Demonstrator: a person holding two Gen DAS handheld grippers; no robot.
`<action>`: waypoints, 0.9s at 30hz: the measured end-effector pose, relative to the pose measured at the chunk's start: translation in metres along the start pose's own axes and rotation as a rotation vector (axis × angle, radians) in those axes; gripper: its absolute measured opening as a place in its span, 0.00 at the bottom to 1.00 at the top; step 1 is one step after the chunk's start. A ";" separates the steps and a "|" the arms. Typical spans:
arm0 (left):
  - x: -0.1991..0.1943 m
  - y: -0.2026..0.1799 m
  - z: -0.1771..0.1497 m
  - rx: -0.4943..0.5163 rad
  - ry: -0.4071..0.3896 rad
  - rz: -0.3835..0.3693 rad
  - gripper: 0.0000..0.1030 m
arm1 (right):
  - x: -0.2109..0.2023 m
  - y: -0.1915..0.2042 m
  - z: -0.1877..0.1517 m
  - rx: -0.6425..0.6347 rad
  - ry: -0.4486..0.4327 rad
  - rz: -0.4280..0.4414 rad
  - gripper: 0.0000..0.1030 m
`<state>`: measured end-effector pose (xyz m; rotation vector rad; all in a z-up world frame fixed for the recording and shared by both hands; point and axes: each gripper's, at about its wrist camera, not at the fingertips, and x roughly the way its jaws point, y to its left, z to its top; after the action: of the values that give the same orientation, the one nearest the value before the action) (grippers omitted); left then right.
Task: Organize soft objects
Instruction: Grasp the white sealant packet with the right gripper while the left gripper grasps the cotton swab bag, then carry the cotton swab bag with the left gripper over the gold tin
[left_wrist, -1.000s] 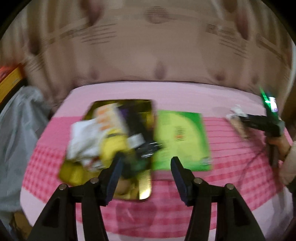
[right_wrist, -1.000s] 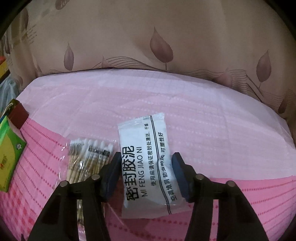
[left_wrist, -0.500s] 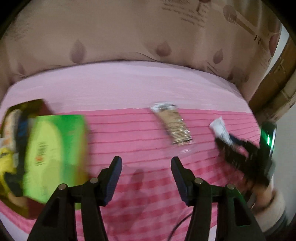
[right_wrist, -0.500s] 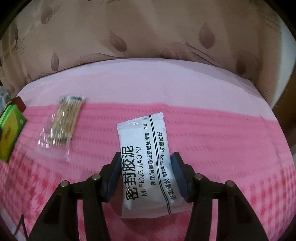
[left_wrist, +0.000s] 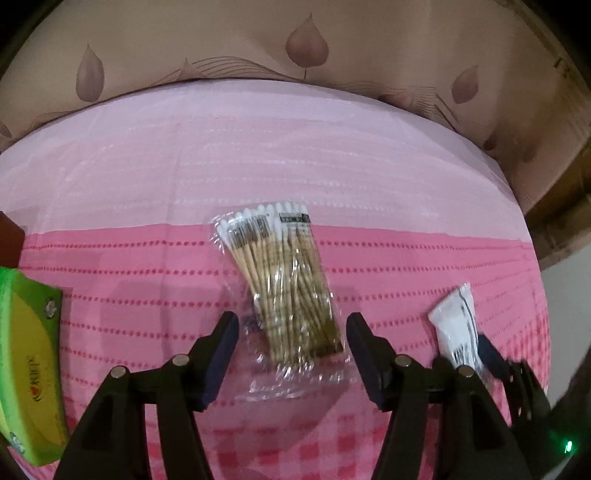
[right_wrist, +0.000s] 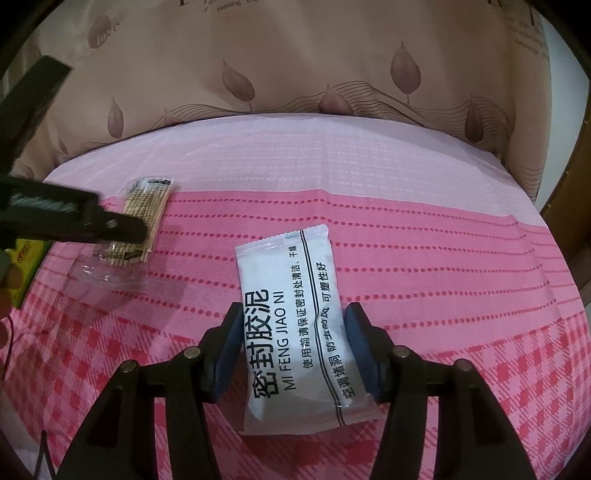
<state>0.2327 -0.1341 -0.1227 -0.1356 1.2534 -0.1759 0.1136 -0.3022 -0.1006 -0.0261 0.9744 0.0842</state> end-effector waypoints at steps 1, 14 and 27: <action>0.004 -0.002 0.003 -0.002 -0.004 0.016 0.60 | 0.001 0.000 0.000 0.001 0.000 0.001 0.52; 0.015 -0.012 0.006 0.089 -0.088 0.114 0.43 | 0.001 0.000 0.001 0.009 0.001 0.014 0.55; -0.011 0.002 -0.020 0.121 -0.057 0.058 0.23 | 0.003 0.004 0.002 0.003 0.005 0.005 0.55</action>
<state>0.2101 -0.1304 -0.1185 0.0000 1.1850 -0.1956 0.1162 -0.2982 -0.1017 -0.0208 0.9792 0.0876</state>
